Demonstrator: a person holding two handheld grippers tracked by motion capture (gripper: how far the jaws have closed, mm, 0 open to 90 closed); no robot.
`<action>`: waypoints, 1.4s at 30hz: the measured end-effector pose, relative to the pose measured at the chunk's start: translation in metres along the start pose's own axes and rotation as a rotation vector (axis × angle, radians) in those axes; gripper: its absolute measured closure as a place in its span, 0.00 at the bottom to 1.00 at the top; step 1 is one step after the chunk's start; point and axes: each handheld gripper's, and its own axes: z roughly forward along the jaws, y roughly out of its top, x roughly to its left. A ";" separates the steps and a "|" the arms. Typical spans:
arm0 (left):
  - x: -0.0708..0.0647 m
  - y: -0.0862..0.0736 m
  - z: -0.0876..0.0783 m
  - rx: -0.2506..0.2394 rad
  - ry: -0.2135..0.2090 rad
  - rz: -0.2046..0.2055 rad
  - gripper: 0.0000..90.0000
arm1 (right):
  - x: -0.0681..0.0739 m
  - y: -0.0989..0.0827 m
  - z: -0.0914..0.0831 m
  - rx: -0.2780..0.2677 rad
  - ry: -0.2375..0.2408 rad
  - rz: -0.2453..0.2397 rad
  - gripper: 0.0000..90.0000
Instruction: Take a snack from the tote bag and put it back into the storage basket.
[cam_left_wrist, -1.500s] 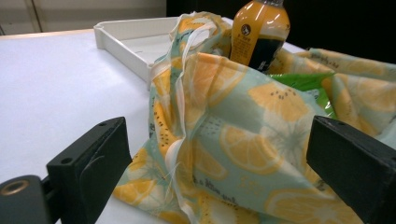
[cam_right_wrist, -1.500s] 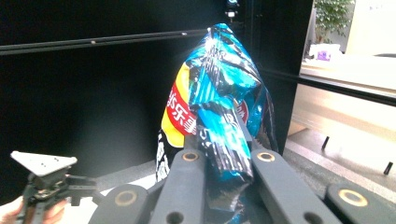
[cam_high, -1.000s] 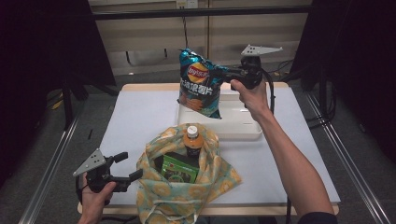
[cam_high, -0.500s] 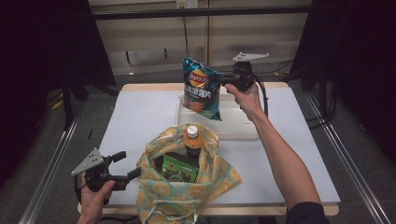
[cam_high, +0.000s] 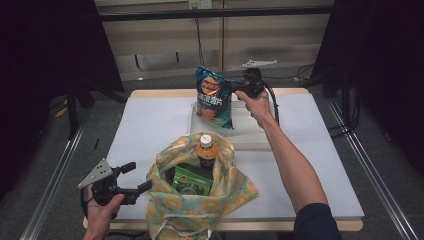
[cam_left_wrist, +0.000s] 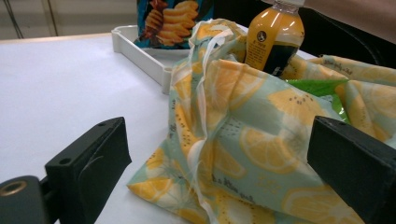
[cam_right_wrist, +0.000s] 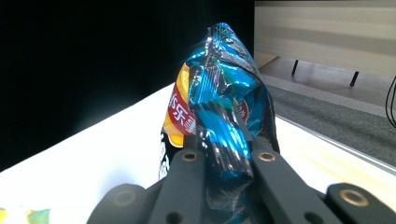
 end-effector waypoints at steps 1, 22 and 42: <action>0.001 0.000 -0.001 0.003 0.002 0.003 0.06 | -0.001 -0.001 0.002 0.003 -0.002 -0.004 0.97; 0.002 0.001 0.001 -0.004 0.002 0.010 0.06 | -0.017 -0.019 0.008 0.028 -0.095 0.012 0.69; 0.001 0.000 -0.002 -0.009 0.007 -0.003 0.06 | -0.004 -0.008 -0.025 0.019 -0.177 -0.007 0.13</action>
